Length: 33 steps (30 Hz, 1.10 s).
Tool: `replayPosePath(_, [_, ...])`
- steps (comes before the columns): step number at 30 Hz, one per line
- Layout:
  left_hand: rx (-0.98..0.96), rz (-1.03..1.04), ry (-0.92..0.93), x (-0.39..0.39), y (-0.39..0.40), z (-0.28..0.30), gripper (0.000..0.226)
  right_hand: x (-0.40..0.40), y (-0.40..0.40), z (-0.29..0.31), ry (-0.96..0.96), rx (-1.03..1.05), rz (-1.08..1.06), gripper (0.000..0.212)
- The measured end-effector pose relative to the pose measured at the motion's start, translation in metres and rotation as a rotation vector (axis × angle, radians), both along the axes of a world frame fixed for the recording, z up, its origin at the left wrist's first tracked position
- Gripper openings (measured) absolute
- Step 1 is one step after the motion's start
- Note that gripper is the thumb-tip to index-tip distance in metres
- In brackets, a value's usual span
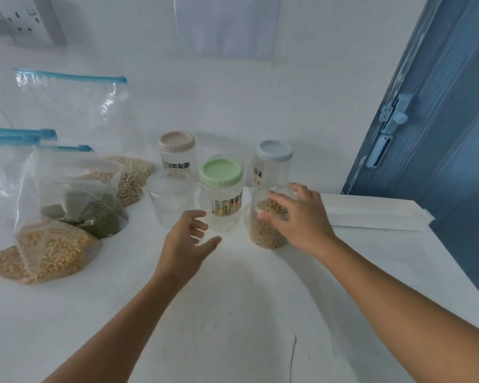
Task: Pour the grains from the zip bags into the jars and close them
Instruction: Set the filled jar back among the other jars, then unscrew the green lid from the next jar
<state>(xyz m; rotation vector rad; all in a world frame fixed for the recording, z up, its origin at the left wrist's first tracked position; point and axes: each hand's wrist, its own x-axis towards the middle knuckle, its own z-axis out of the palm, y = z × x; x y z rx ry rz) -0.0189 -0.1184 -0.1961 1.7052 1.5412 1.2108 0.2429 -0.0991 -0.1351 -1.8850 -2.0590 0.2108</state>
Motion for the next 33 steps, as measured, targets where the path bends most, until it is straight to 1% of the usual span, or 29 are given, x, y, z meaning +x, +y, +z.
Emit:
replayPosePath(2, [0.058, 0.053, -0.009, -0.005, 0.01, 0.011, 0.061, 0.001, 0.011, 0.002, -0.063, 0.036, -0.048, 0.065])
replayPosePath(4, [0.076, 0.08, 0.002, -0.007, 0.021, 0.023, 0.073, -0.005, 0.018, 0.005, -0.063, 0.105, -0.051, 0.059])
replayPosePath(6, [0.074, 0.077, 0.003, -0.006, 0.03, 0.034, 0.085, -0.015, 0.021, 0.009, 0.01, 0.185, 0.005, 0.063])
replayPosePath(8, [0.057, 0.038, -0.007, -0.004, 0.036, 0.041, 0.093, -0.031, 0.023, 0.02, 0.151, 0.223, 0.086, 0.064])
replayPosePath(10, [0.031, -0.003, -0.009, 0.0, 0.039, 0.045, 0.098, -0.048, 0.028, 0.037, 0.215, 0.172, 0.161, 0.062])
replayPosePath(13, [0.001, -0.039, -0.016, 0.003, 0.042, 0.049, 0.104, -0.071, 0.037, 0.057, 0.08, 0.009, 0.225, 0.063])
replayPosePath(15, [-0.006, -0.038, 0.006, 0.004, 0.043, 0.051, 0.106, -0.078, 0.042, 0.059, 0.016, -0.051, 0.237, 0.059])
replayPosePath(17, [-0.008, -0.024, 0.03, 0.004, 0.044, 0.052, 0.11, -0.079, 0.042, 0.056, 0.051, -0.035, 0.234, 0.052])
replayPosePath(20, [-0.032, -0.036, 0.05, -0.001, 0.045, 0.05, 0.116, -0.076, 0.031, 0.053, 0.123, -0.043, 0.263, 0.049])
replayPosePath(21, [-0.038, -0.055, 0.041, -0.004, 0.045, 0.049, 0.115, -0.075, 0.026, 0.053, 0.149, -0.067, 0.283, 0.049])
replayPosePath(22, [-0.032, -0.083, 0.018, -0.005, 0.043, 0.05, 0.109, -0.074, 0.022, 0.054, 0.166, -0.082, 0.298, 0.05])
replayPosePath(24, [-0.022, -0.135, -0.023, -0.006, 0.038, 0.053, 0.088, -0.073, 0.016, 0.057, 0.189, -0.075, 0.293, 0.058])
replayPosePath(25, [-0.029, -0.153, -0.03, -0.006, 0.035, 0.054, 0.08, -0.073, 0.014, 0.059, 0.197, -0.069, 0.275, 0.069])
replayPosePath(27, [-0.051, -0.193, -0.042, -0.006, 0.032, 0.056, 0.072, -0.075, 0.013, 0.065, 0.171, -0.087, 0.224, 0.094])
replayPosePath(28, [-0.061, -0.218, -0.04, -0.006, 0.031, 0.057, 0.071, -0.076, 0.013, 0.067, 0.122, -0.105, 0.198, 0.102])
replayPosePath(29, [-0.07, -0.246, -0.032, -0.007, 0.031, 0.057, 0.073, -0.078, 0.012, 0.069, 0.068, -0.117, 0.178, 0.106])
replayPosePath(31, [-0.092, -0.293, -0.021, -0.009, 0.03, 0.057, 0.078, -0.078, 0.009, 0.072, 0.01, -0.11, 0.16, 0.102])
replayPosePath(33, [-0.118, -0.34, -0.015, -0.013, 0.03, 0.059, 0.081, -0.077, 0.005, 0.071, -0.009, -0.096, 0.17, 0.099])
